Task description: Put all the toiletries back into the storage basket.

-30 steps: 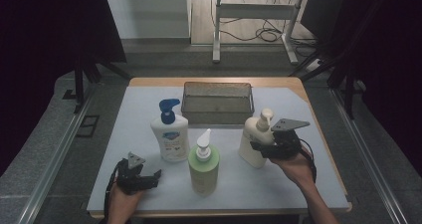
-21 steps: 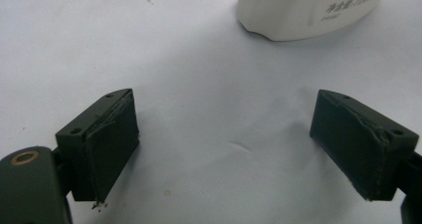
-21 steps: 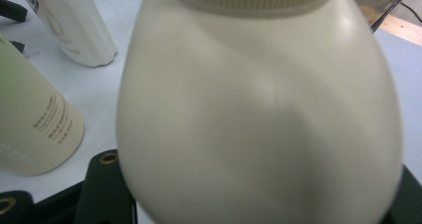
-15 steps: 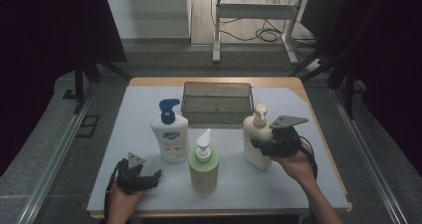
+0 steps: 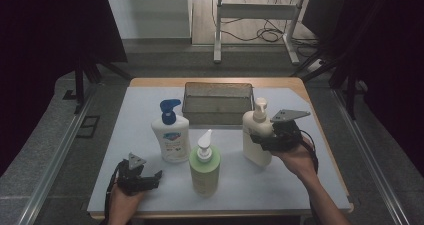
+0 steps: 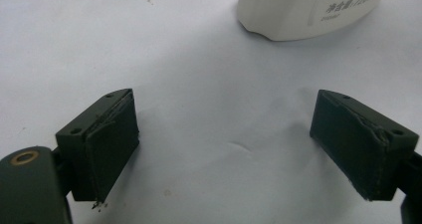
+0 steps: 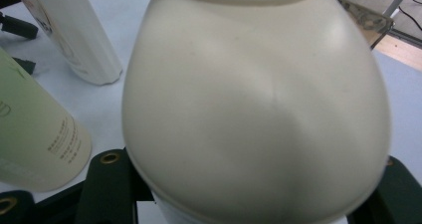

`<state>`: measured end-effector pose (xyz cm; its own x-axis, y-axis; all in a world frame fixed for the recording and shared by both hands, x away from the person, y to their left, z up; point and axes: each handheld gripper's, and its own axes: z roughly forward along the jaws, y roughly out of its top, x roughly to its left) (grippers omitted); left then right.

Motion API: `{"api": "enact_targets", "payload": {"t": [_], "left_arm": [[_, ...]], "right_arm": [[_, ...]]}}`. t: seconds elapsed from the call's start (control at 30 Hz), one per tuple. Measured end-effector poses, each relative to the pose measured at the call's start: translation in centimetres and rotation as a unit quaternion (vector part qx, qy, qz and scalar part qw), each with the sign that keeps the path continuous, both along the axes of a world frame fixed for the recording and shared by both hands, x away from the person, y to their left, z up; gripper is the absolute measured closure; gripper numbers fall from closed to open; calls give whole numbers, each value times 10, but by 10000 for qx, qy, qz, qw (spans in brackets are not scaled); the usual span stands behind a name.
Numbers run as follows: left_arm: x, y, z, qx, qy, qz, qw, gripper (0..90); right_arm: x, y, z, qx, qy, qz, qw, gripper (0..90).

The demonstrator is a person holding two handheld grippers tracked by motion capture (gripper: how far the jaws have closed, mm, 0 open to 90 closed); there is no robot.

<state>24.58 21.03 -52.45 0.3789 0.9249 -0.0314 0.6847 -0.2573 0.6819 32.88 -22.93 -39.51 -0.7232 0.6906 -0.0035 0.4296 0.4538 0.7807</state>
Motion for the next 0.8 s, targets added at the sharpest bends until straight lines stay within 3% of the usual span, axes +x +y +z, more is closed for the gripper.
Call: {"api": "enact_targets", "payload": {"t": [0.8], "left_arm": [[0,0,0,-1,2,1,10000,113]], "right_arm": [[20,28,38,94,-200,146,9996,392]]}}
